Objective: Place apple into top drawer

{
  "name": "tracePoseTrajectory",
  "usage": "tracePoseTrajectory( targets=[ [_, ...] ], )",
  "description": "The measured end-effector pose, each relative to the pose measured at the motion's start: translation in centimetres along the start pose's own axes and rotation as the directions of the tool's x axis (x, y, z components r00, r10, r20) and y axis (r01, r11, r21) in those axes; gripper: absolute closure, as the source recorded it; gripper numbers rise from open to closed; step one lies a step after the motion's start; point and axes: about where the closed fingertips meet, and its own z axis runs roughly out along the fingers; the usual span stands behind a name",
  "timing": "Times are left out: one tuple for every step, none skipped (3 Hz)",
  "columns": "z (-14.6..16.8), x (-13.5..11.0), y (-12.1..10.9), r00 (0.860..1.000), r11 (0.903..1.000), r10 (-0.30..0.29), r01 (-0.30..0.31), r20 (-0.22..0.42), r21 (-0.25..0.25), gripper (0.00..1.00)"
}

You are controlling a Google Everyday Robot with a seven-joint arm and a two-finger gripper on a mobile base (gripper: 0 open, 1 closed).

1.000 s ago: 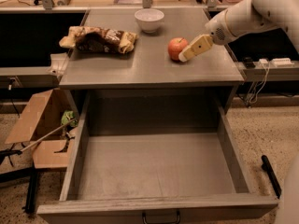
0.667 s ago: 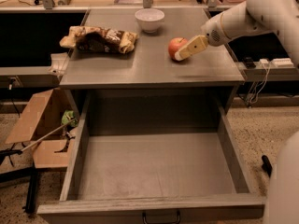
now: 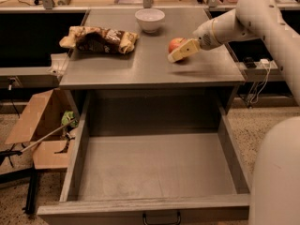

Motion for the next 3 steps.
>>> tracePoseTrajectory(
  targets=[
    [1.4,0.6,-0.3,1.0,0.9996,0.024,-0.024,0.011,-0.015,0.0],
    [2.4,0.7,-0.2,1.0,0.9994,0.024,-0.024,0.019,-0.027,0.11],
    [1.9,0.5,0.8,0.999,0.9993,0.005,-0.003,0.041,-0.038,0.34]
  ],
)
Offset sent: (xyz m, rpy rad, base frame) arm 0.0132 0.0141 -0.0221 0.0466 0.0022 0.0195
